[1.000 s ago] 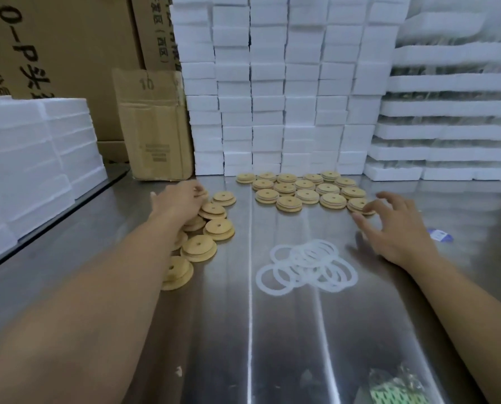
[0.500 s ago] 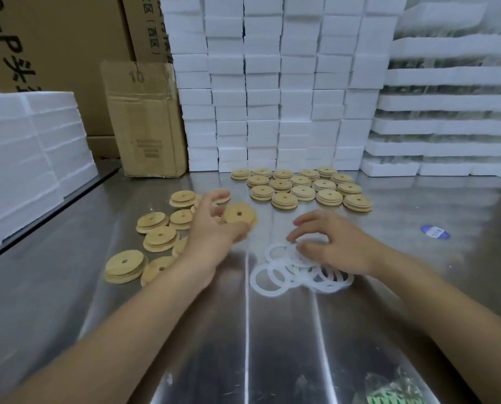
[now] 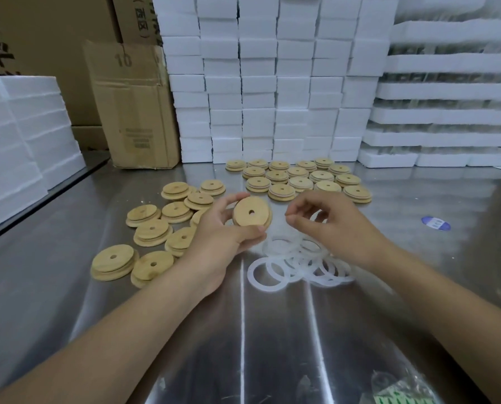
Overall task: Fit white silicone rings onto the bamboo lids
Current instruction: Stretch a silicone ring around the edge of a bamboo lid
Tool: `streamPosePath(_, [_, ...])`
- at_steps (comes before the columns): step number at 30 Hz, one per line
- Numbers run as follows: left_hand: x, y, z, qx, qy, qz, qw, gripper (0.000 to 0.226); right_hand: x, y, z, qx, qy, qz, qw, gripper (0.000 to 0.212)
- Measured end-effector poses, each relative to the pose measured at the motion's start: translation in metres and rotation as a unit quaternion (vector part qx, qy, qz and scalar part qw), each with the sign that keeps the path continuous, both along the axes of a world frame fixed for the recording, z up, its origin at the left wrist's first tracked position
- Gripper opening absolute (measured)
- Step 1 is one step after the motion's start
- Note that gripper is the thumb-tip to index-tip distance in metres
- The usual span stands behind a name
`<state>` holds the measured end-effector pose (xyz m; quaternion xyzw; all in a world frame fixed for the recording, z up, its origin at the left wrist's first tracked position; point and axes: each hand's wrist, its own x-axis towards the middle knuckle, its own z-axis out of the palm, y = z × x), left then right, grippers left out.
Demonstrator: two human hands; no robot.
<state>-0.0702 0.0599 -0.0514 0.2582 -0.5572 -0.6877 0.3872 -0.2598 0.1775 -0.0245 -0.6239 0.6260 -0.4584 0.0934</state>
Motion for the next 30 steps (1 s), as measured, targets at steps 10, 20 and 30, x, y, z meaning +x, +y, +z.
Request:
streamPosePath(10, [-0.004,0.018,0.009,-0.047,-0.006,-0.077,0.996,0.033,0.017,0.000,0.002,-0.057,-0.034,-0.018,0.998,0.010])
streamPosePath(20, [-0.005,0.023,0.004,-0.255,-0.072,-0.043,0.963,0.037,0.015,-0.002,-0.001,-0.068,-0.023,-0.030,0.997,0.010])
streamPosePath(30, [-0.008,0.019,0.002,-0.206,-0.070,-0.042,0.975,0.037,0.002,-0.005,-0.001,-0.012,-0.028,-0.020,0.999,0.008])
